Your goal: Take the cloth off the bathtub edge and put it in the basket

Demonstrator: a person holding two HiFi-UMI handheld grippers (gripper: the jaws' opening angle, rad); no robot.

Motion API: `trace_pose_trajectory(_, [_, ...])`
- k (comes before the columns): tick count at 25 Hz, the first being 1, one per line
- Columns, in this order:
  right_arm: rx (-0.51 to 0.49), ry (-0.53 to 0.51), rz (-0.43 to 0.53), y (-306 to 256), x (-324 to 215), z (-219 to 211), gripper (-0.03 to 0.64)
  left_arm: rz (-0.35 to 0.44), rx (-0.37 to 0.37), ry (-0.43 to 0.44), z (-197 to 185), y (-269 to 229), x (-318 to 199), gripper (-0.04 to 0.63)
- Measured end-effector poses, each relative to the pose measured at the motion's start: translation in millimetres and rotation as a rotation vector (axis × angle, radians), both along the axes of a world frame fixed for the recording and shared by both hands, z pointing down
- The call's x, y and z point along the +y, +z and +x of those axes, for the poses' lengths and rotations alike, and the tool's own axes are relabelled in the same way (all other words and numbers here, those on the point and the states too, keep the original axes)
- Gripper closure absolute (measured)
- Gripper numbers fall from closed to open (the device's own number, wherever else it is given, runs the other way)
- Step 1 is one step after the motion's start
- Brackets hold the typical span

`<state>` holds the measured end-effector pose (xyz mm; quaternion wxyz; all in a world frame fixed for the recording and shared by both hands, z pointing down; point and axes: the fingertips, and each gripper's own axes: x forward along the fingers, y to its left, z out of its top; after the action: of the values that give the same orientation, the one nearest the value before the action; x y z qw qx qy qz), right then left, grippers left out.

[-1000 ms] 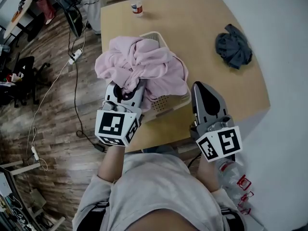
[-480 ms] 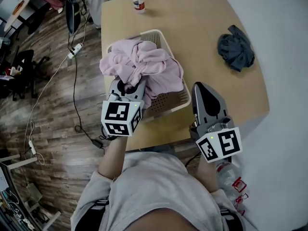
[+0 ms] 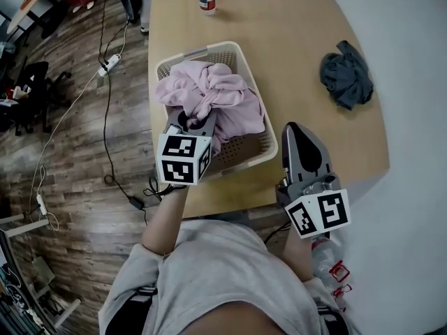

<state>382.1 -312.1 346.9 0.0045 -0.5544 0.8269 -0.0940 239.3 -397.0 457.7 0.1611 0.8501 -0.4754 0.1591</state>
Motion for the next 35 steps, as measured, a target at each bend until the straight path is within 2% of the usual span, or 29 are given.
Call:
trace_pose_trajectory(8, [-0.001,0.005,-0.01,4.4,-4.0,1.8,0.609,-0.077,-0.034,0.007,3.4,23.9,-5.3,0.451])
trace_pose_trajectory(20, [-0.003,0.005,-0.009,2.7,-5.3,-3.2,0.609,-0.185,-0.132,0.108,19.2,47.2,0.7,0.387])
trace_pose_trajectory(23, [-0.003,0.005,-0.007,2.2,-4.0,-4.1,0.609,-0.206,-0.103,0.125,21.5,46.4,3.5,0.364])
trace_pose_trajectory(27, [-0.007,-0.001,-0.004,2.4,-2.6,-7.7,0.609,-0.19,-0.066,0.133,18.9,35.2,6.6,0.342])
trace_pose_trajectory(35, [-0.011,-0.035,0.01,-1.3,1.4,-33.2,0.609,-0.1,-0.029,0.133,-4.2,7.0,18.5,0.353])
